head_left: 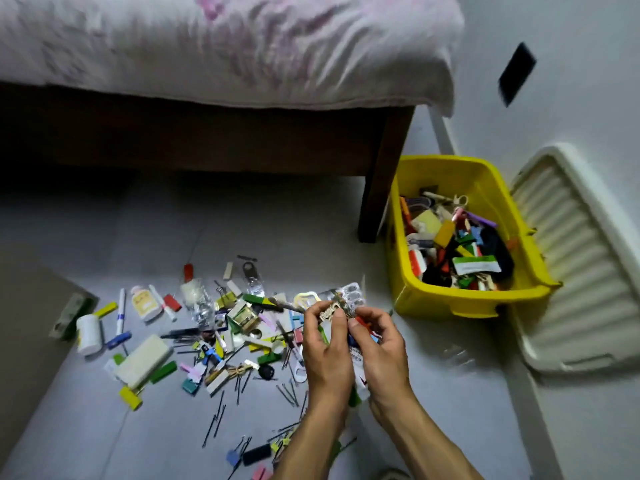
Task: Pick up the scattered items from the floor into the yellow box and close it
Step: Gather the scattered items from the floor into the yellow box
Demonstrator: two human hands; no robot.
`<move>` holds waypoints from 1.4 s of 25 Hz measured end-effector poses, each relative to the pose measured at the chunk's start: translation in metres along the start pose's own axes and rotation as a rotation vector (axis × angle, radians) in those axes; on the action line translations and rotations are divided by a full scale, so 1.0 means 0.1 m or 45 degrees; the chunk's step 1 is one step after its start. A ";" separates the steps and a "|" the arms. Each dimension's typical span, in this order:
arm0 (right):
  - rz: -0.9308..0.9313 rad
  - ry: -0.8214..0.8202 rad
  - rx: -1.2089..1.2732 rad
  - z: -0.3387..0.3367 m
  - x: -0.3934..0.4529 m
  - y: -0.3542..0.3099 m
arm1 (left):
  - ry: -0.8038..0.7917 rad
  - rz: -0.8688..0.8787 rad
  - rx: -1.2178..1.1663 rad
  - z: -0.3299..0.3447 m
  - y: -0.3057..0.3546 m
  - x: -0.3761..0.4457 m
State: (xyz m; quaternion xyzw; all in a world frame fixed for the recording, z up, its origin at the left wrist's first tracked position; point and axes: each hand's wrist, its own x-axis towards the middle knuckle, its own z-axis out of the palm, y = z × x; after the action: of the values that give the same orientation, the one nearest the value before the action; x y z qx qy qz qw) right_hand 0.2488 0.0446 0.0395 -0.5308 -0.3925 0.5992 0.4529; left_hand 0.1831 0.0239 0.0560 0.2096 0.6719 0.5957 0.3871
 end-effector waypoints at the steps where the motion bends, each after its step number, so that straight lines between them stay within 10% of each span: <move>1: -0.024 0.023 0.028 -0.06 0.06 -0.13 | -0.042 0.031 -0.009 0.12 0.10 -0.01; 9: -0.203 0.332 0.293 -0.83 1.19 -1.08 | -0.384 0.240 0.013 1.70 0.75 0.41; 17: -0.103 0.537 0.175 -1.17 2.11 -0.90 | -0.521 -0.019 0.219 2.45 0.34 1.10; 21: 0.036 0.506 -0.379 -1.38 2.17 -0.83 | -0.799 0.121 0.826 2.31 0.18 1.33; 28: -0.414 0.311 -1.418 -1.46 1.92 -0.65 | -0.554 0.955 1.351 1.96 0.23 1.31; 35: 0.020 -0.038 -1.921 -1.42 1.94 -0.53 | -0.968 0.835 1.830 1.62 0.11 1.41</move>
State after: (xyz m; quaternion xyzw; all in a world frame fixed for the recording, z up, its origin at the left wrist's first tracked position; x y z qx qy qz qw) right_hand 0.3908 0.2441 0.0172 -0.6915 -0.6987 0.1783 -0.0429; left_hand 0.2194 0.2340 0.0301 0.7696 0.6159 -0.0007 0.1682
